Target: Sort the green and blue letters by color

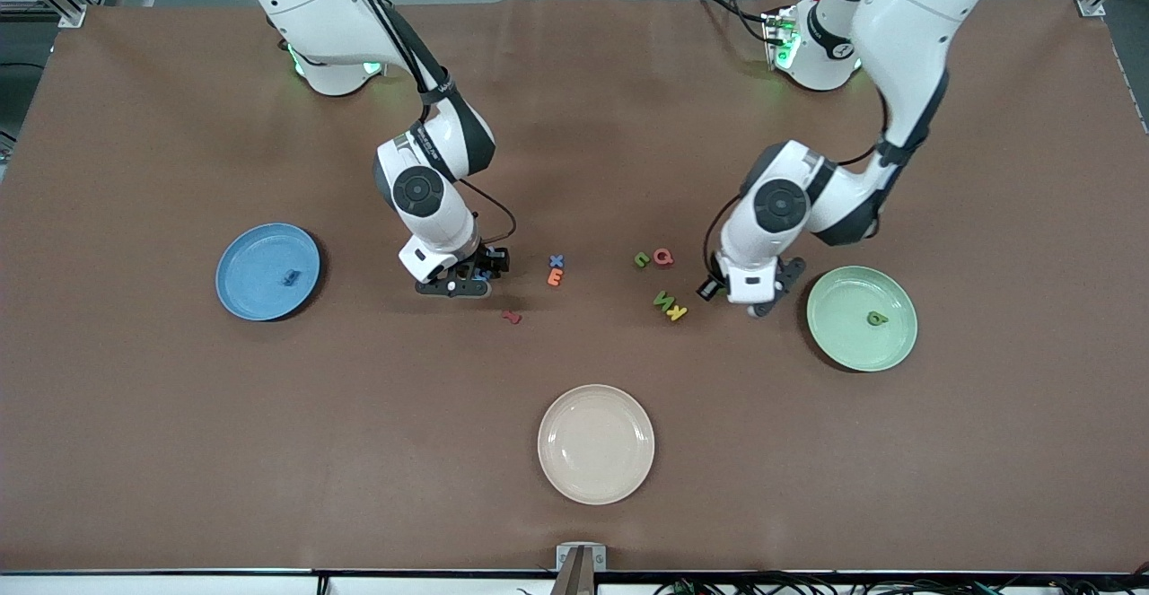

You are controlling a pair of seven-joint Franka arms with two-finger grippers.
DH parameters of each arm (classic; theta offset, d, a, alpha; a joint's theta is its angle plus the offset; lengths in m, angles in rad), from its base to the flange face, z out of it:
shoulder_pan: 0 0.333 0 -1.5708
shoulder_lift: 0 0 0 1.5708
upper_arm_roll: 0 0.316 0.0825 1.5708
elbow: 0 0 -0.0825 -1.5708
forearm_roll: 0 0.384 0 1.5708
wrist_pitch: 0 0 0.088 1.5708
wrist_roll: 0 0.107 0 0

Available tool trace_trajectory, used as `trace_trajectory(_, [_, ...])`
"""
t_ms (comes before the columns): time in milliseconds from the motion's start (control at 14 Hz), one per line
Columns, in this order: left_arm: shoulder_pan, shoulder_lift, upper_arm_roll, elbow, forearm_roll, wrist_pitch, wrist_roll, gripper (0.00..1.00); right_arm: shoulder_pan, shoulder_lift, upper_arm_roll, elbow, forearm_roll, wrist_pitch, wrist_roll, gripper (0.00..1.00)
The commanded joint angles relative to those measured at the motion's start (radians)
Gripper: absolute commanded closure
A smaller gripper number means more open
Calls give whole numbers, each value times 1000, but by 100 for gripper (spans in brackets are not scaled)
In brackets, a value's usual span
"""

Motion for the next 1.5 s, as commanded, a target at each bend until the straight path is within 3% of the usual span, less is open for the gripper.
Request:
trace_trajectory(0, [89, -88, -2, -19, 17, -81, 165, 100, 16, 7, -10, 14, 14, 2, 11, 40])
trace_trajectory(358, [257, -75, 1, -19, 20, -83, 468, 100, 14, 6, -10, 20, 14, -1, 12, 96])
trace_trajectory(430, [281, -69, 1, -19, 46, -81, 499, 100, 13, 4, -10, 21, 15, -6, 14, 100])
trace_trajectory(644, [367, -20, -4, -19, 193, -51, 510, 98, -9, -17, -17, 38, 5, -86, -2, 100])
trace_trajectory(859, [372, 1, -5, -29, 203, -29, 510, 94, -97, -92, -40, 100, 0, -376, -153, 100])
trace_trajectory(1002, [373, -2, -5, -41, 203, -29, 510, 94, -173, -147, -70, 91, -36, -473, -291, 100])
trace_trajectory(1217, [375, -2, -4, -41, 208, -29, 517, 94, -314, -222, -88, 8, -150, -510, -489, 100])
trace_trajectory(1432, [399, -2, -2, -27, 208, -29, 589, 94, -440, -285, -88, -67, -169, -509, -667, 100])
